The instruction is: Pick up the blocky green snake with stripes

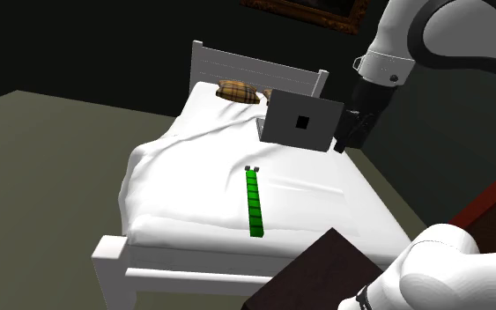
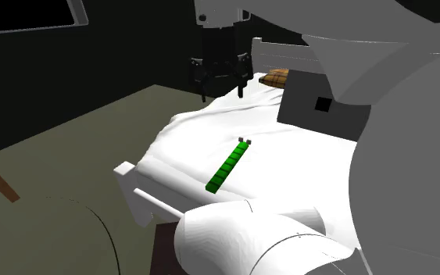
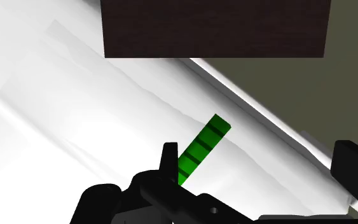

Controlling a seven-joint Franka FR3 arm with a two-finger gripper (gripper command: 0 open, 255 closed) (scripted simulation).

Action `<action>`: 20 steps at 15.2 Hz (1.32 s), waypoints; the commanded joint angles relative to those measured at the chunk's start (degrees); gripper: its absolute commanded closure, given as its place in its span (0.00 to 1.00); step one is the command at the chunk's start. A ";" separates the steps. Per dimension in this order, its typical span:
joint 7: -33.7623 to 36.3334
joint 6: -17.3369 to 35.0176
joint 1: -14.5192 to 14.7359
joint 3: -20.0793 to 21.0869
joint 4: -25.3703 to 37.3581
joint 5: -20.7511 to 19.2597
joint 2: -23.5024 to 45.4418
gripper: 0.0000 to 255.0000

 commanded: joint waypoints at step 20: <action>13.86 39.69 -5.40 1.22 -12.64 2.03 25.62 0.00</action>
